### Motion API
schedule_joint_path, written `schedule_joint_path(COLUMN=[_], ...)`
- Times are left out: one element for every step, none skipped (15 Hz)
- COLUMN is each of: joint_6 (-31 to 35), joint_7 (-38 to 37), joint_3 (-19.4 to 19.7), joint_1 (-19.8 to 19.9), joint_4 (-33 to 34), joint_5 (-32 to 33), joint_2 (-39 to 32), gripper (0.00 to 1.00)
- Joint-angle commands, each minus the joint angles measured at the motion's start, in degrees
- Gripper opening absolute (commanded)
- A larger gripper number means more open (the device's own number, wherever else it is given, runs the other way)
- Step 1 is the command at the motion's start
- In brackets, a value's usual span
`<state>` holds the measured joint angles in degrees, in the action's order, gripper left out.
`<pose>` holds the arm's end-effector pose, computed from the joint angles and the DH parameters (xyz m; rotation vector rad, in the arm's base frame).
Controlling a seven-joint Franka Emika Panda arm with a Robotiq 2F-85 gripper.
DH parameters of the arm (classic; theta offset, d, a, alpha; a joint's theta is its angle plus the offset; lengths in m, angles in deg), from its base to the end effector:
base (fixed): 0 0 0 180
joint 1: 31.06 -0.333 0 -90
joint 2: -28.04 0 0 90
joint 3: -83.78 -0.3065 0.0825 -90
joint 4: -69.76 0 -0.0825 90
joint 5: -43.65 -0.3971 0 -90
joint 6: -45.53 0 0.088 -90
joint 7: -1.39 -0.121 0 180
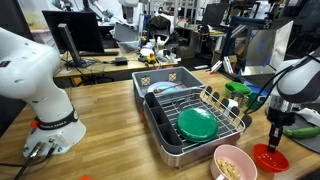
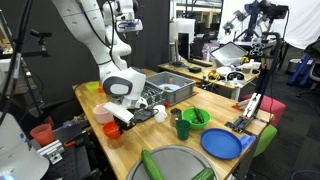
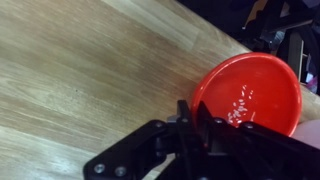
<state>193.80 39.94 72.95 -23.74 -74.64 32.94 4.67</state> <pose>0.4049 0.0362 0.0708 -2.7622 -0.7876 0.4037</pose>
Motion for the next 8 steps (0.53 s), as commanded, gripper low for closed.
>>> schedule_joint_path(joint_6=[-1.83, -2.09, -2.13, -2.12, -2.06, -2.04, -1.91, -1.80], joint_7=[-3.73, -4.24, -4.33, -4.15, -4.06, -3.44, -3.04, -2.69], joint_3=[0.79, 0.64, 0.48, 0.21, 0.09, -0.20, -0.26, -0.18], joint_1=[-0.27, -0.06, 0.15, 0.44, 0.59, 0.93, 1.06, 1.16], joint_4=[-0.74, -1.31, -1.78, -2.53, -3.18, -4.06, -4.96, -5.94], joint_5=[1.19, 0.89, 0.60, 0.04, -0.43, -1.43, -2.41, -3.70], joint_2=[2.22, 3.24, 4.05, 5.32, 6.47, 8.08, 9.66, 11.48], gripper=[0.45, 0.51, 0.59, 0.66, 0.73, 0.80, 0.88, 0.93])
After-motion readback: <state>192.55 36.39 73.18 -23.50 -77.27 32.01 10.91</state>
